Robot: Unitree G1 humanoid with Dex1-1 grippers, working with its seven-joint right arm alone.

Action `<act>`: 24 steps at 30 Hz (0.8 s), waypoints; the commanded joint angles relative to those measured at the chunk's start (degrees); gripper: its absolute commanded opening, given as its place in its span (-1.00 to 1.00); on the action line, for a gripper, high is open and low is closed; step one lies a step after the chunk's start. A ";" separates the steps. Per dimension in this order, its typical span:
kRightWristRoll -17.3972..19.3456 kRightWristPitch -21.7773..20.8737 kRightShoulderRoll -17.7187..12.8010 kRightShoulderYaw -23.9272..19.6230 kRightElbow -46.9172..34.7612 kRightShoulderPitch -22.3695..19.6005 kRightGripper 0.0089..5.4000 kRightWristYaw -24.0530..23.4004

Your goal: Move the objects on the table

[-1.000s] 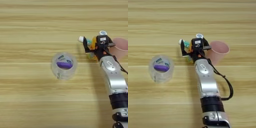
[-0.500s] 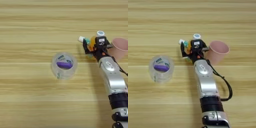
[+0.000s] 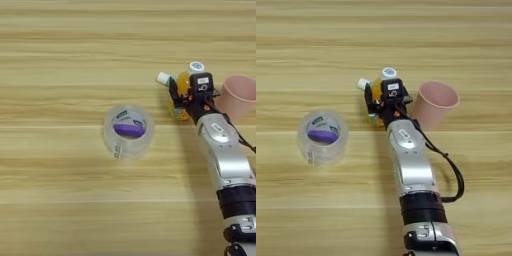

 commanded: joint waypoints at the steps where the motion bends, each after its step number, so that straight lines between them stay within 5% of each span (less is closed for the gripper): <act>1: 1.33 -1.02 -0.20 0.48 -0.85 -5.58 0.31 1.72; 12: 4.33 -0.56 1.26 0.72 5.89 -9.67 0.31 5.82; 24: 4.07 -4.55 3.75 3.82 12.68 -13.40 0.30 9.85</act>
